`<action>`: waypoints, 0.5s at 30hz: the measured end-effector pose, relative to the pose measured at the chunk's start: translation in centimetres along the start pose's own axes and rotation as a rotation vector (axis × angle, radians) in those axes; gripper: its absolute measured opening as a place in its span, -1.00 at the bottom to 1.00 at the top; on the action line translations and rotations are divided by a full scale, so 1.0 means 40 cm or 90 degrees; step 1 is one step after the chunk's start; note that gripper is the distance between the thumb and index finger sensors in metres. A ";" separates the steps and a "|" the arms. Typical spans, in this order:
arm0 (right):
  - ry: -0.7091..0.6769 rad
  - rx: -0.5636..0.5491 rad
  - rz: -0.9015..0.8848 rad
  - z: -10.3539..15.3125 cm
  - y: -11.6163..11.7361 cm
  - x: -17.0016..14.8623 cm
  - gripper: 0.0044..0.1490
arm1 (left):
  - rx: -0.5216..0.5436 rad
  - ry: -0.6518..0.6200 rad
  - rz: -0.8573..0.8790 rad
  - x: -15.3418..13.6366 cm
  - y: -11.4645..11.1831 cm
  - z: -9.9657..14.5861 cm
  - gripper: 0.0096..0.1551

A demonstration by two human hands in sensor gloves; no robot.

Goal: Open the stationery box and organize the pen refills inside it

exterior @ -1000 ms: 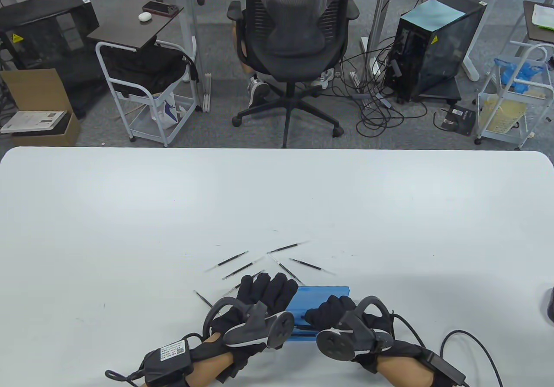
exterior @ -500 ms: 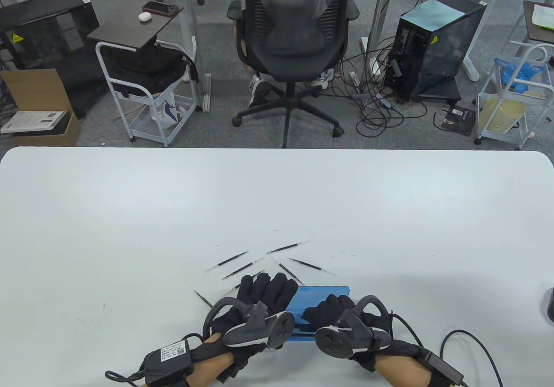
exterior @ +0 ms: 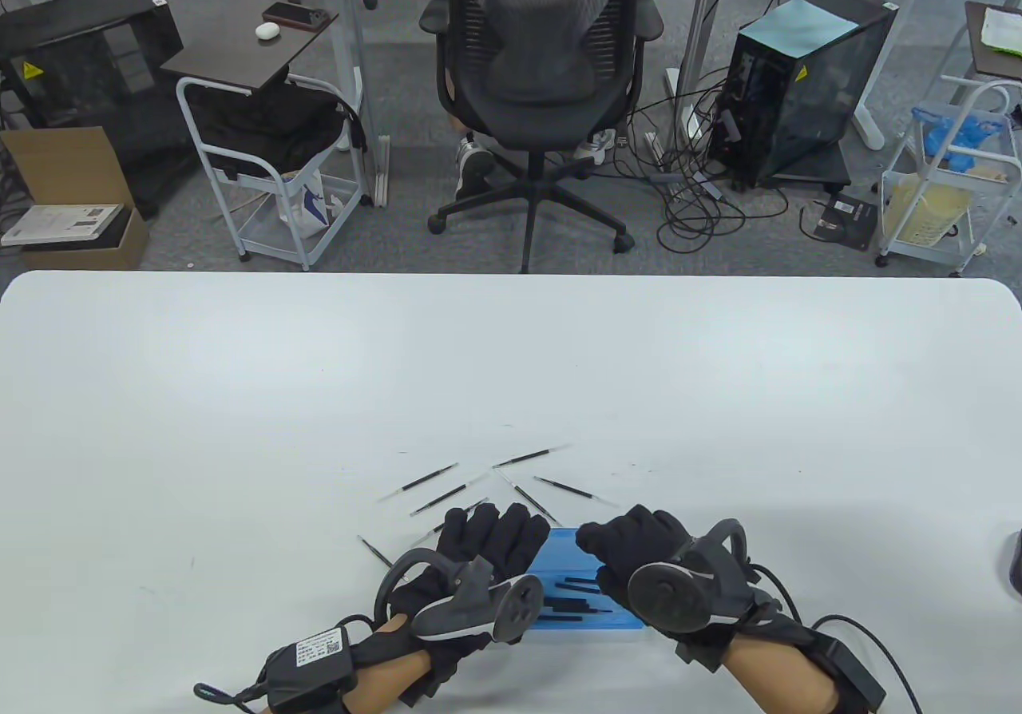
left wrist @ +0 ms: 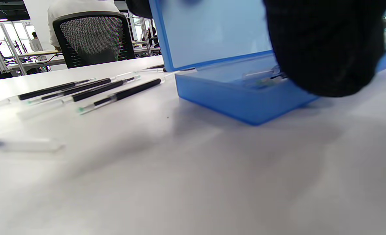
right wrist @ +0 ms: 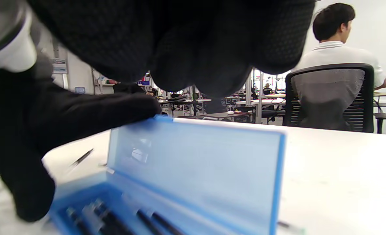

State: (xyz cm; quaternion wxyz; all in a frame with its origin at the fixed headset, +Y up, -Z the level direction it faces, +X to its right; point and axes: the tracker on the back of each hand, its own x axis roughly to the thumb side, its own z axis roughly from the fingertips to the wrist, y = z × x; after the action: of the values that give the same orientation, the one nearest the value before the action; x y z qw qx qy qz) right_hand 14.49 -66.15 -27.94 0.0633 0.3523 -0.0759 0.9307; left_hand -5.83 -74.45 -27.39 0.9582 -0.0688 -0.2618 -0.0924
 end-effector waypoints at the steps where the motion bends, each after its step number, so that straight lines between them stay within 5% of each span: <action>1: 0.005 0.002 0.005 -0.007 -0.006 -0.010 -0.25 | 0.000 0.000 0.000 0.000 0.000 0.000 0.51; 7: 0.037 0.051 0.033 -0.080 0.000 -0.086 -0.22 | 0.002 0.001 0.000 0.000 0.000 0.000 0.51; 15: 0.056 0.160 0.014 -0.194 0.106 -0.159 -0.20 | 0.007 0.001 -0.005 0.001 0.000 0.001 0.51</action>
State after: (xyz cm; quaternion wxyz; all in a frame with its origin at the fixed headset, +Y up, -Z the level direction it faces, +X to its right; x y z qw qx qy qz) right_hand 13.48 -69.29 -38.31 0.0117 0.3158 0.0403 0.9479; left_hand -5.80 -74.44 -27.33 0.9583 -0.0627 -0.2620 -0.0951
